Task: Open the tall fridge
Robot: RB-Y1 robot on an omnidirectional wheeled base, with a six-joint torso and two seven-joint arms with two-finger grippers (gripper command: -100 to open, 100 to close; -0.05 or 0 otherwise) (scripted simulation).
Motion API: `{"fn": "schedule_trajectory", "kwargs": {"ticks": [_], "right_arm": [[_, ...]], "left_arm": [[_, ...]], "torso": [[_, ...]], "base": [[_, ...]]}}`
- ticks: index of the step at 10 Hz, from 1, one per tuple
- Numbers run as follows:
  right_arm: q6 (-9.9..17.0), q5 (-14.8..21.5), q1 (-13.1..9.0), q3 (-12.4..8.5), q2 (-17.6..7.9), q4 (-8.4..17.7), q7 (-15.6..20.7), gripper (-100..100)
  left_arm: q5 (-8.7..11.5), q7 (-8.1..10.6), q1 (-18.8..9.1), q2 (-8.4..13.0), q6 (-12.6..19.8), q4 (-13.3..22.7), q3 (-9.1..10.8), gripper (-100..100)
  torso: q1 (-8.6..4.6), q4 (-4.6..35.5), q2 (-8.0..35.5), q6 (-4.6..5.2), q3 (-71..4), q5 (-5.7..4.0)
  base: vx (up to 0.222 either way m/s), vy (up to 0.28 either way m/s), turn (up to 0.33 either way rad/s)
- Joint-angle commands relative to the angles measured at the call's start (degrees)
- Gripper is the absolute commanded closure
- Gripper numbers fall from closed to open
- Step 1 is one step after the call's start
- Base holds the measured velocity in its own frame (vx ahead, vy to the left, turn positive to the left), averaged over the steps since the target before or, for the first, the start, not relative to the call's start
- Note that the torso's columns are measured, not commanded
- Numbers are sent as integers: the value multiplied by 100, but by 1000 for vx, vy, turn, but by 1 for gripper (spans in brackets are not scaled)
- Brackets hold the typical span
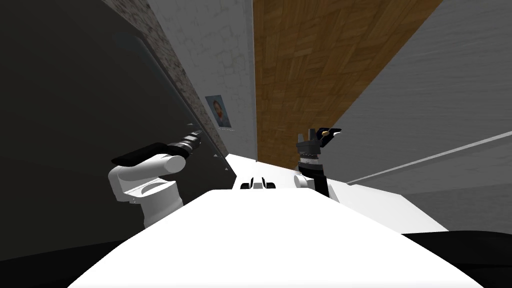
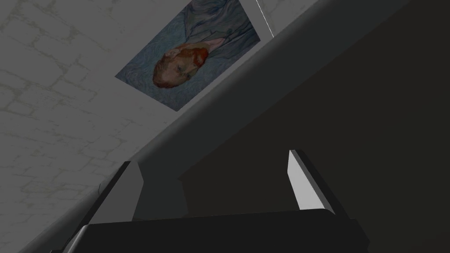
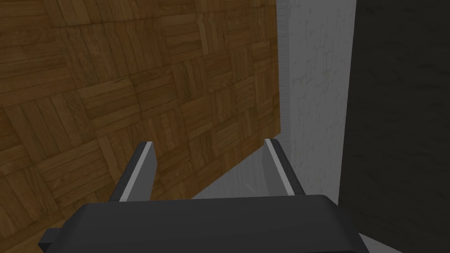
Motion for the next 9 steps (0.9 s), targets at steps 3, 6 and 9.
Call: {"fn": "schedule_trajectory", "kwargs": {"ticks": [3, 6, 9], "right_arm": [[0, 0, 1, 0, 0, 0, 0, 0], [0, 0, 0, 0, 0, 0, 0, 0], [0, 0, 1, 0, 0, 0, 0, 0]], "left_arm": [[219, -206, -307, 243, 536, -217, 352, -100], [335, -299, -397, 352, 772, -429, 474, -100], [420, -365, -464, 438, 946, -716, 563, -100]], "torso": [[-6, 23, 32, -8, 18, -14], [-3, 41, 44, -15, 21, -25], [-16, 52, 73, -23, 40, -31]], "base": [[-31, 33, -67], [-14, 13, -35], [-3, 24, -34]]}}
